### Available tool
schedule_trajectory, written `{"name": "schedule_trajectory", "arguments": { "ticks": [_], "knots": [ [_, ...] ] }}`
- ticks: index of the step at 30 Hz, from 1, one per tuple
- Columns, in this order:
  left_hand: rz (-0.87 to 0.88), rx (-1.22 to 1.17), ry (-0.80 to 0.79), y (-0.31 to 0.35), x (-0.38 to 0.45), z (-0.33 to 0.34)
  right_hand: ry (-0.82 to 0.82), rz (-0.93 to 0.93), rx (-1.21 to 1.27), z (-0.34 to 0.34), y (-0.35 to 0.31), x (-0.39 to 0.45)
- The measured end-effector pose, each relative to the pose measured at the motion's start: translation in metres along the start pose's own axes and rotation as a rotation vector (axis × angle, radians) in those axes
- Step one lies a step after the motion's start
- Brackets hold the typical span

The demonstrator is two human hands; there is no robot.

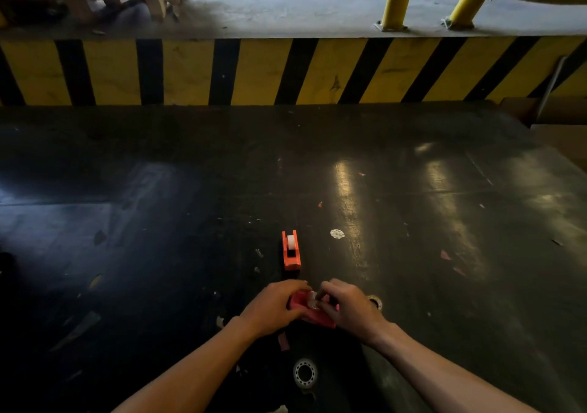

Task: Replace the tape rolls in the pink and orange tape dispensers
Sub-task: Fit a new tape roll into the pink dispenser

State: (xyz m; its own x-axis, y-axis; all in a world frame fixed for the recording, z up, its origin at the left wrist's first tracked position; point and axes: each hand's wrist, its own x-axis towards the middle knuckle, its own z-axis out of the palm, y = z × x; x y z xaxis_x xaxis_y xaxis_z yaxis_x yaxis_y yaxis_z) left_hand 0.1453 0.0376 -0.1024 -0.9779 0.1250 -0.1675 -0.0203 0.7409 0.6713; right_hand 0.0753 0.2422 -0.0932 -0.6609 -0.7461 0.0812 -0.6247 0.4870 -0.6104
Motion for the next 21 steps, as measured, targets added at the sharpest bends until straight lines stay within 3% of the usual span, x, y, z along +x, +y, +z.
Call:
{"name": "schedule_trajectory", "arguments": {
  "ticks": [7,21],
  "knots": [
    [0.017,-0.022,0.13,-0.005,-0.007,0.01,-0.02,-0.065,-0.042,0.002,-0.011,-0.004],
    [0.032,-0.074,0.199,-0.011,-0.004,0.017,0.019,-0.09,-0.087,0.003,-0.01,-0.009]
  ]
}}
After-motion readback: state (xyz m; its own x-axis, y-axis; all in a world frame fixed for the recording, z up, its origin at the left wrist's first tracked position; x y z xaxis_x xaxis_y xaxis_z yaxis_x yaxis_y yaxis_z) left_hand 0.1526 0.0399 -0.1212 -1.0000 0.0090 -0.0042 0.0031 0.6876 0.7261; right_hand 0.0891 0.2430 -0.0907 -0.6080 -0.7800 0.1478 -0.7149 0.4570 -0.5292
